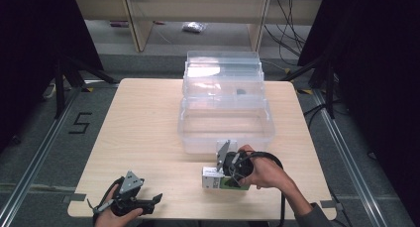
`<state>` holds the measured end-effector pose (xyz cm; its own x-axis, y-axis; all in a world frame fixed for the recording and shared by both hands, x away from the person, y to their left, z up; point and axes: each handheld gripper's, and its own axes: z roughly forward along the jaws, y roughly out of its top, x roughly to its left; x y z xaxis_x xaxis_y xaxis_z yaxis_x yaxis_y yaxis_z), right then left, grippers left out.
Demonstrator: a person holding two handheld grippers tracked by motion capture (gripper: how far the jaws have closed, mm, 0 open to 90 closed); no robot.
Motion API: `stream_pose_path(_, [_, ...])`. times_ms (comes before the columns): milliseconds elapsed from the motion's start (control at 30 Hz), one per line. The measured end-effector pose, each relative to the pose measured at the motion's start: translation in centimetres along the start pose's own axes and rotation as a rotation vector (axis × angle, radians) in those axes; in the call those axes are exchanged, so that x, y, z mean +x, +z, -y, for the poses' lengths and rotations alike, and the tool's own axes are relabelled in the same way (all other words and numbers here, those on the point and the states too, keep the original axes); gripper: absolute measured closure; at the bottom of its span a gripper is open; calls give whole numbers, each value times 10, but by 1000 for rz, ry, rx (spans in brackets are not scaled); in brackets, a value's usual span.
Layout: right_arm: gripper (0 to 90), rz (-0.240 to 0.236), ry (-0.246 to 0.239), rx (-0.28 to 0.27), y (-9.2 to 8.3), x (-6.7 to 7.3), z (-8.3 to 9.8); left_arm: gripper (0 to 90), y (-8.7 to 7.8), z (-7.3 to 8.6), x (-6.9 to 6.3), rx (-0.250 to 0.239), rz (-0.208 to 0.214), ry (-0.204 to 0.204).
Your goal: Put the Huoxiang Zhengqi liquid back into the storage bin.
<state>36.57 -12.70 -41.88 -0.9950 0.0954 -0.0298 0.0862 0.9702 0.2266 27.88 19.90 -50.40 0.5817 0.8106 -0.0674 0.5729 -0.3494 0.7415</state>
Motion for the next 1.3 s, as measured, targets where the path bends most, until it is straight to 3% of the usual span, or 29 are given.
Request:
stream_pose_path(33, [646, 5, 33, 9, -3, 1, 1, 161, 0, 0, 0, -4, 3, -4])
stream_pose_path(67, [646, 3, 21, 0, -4, -1, 0, 162, -1, 0, 0, 8, 12, 7])
stream_pose_path(100, [646, 10, 43, 7, -7, -1, 1, 161, -1, 0, 0, 8, 12, 7])
stream_pose_path(133, [646, 8, -3, 2, -9, -6, 3, 161, 1, 1, 0, 1, 0, -3])
stream_pose_path(200, [646, 9, -13, -13, -12, -9, 3, 161, 0, 0, 0, 1, 0, 0])
stream_pose_path(267, [646, 11, 46, 1, -17, -8, 5, 161, 0, 0, -1, -1, 9, -4])
stream_pose_path(300, [646, 13, 29, 4, -19, -10, 6, 161, -1, 0, 0, 11, 14, 11])
stream_pose_path(333, [646, 13, 52, 4, -22, -9, 7, 161, -1, 0, 0, 11, 12, 8])
stream_pose_path(500, [647, 10, 61, -12, -34, -14, 12, 161, 1, 1, 0, 2, 0, -2])
stream_pose_path(633, [647, 13, 32, -23, -44, -21, 17, 161, 0, 1, 0, 11, 12, 6])
stream_pose_path(733, [647, 20, 51, -28, -54, -23, 20, 161, 0, 1, 1, 16, 12, 7])
stream_pose_path(767, [647, 22, 24, -35, -55, -26, 21, 161, 1, 1, 1, 15, 11, 6])
stream_pose_path(833, [647, 18, 19, -49, -61, -29, 24, 161, 1, 1, 1, 13, 9, 0])
stream_pose_path(967, [647, 26, 60, -50, -74, -33, 30, 161, 2, 1, 1, 15, 9, 2])
stream_pose_path(1000, [647, 31, 23, -60, -76, -37, 31, 161, 2, 1, 1, 19, 12, 3])
stream_pose_path(1067, [647, 33, 50, -54, -82, -39, 33, 161, 2, 2, 2, 21, 9, -2])
stream_pose_path(1133, [647, 42, 30, -68, -87, -44, 34, 161, 2, 1, 2, 26, 5, -3])
stream_pose_path(1233, [647, 45, 54, -67, -92, -45, 34, 161, 4, 2, 1, 14, -6, -6])
stream_pose_path(1300, [648, 48, 42, -78, -99, -50, 34, 161, 2, 1, 1, 22, 11, 1])
